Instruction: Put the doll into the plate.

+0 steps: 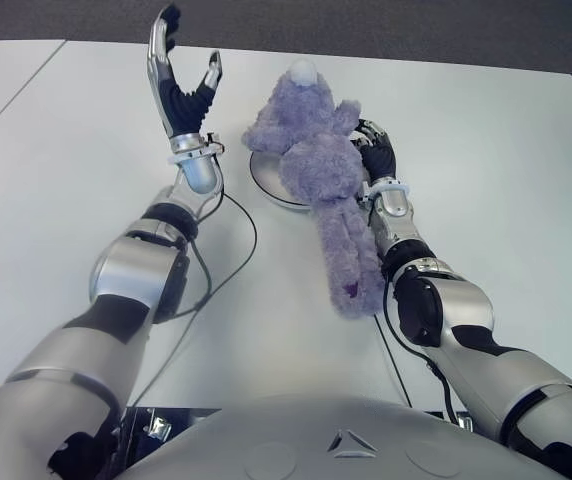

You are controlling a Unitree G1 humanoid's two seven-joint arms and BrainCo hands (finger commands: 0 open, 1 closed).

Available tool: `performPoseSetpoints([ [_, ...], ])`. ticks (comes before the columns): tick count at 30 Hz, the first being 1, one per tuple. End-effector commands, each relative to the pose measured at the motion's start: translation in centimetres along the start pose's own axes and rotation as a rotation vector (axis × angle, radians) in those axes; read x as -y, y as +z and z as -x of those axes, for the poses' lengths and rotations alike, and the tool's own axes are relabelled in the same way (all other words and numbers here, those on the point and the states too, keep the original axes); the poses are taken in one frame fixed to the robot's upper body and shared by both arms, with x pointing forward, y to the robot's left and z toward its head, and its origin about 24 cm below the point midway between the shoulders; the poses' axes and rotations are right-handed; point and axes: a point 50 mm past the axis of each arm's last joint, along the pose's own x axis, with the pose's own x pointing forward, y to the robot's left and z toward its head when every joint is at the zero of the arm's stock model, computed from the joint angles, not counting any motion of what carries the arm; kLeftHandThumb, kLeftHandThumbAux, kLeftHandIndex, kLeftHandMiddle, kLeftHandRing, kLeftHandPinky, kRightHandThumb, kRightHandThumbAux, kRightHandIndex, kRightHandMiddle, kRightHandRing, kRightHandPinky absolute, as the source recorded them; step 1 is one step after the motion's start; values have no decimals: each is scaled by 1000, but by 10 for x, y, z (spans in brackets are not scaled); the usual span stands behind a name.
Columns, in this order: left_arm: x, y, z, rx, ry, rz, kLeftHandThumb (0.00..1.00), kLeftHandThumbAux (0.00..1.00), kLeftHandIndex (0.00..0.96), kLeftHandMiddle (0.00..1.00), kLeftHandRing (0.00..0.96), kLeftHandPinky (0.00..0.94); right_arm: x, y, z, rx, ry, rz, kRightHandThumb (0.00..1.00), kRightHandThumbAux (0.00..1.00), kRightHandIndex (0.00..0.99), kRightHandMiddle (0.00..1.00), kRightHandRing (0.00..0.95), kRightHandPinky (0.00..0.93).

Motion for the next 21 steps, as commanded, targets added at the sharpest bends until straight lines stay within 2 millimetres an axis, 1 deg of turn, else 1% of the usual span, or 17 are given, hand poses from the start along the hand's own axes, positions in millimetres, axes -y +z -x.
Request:
performPoseSetpoints([
  [1,-6,-46,46,-382,-25,-10,89,787,111,144,141,138,5,-114,80,-475,-59,-115,970,791,267,242,319,157],
  [4,-9,-54,57,-462,1,8,58,808,86,112,117,121,6,-114,80,-475,-59,-143,941,863,259,238,252,170],
  [7,-11,-57,62,-493,20,19,39,818,71,93,102,111,7,-114,80,-471,-61,-165,927,890,255,237,227,184],
  [11,-14,-60,66,-533,49,49,12,807,58,74,85,97,9,-114,80,-464,-69,-203,914,905,254,239,218,190],
  [15,-19,-65,71,-579,77,97,2,765,36,48,56,73,11,-114,80,-457,-74,-231,867,916,249,246,223,213],
  [21,-20,-68,74,-613,91,139,0,719,20,32,36,56,12,-114,80,-454,-74,-240,817,925,253,257,230,222],
])
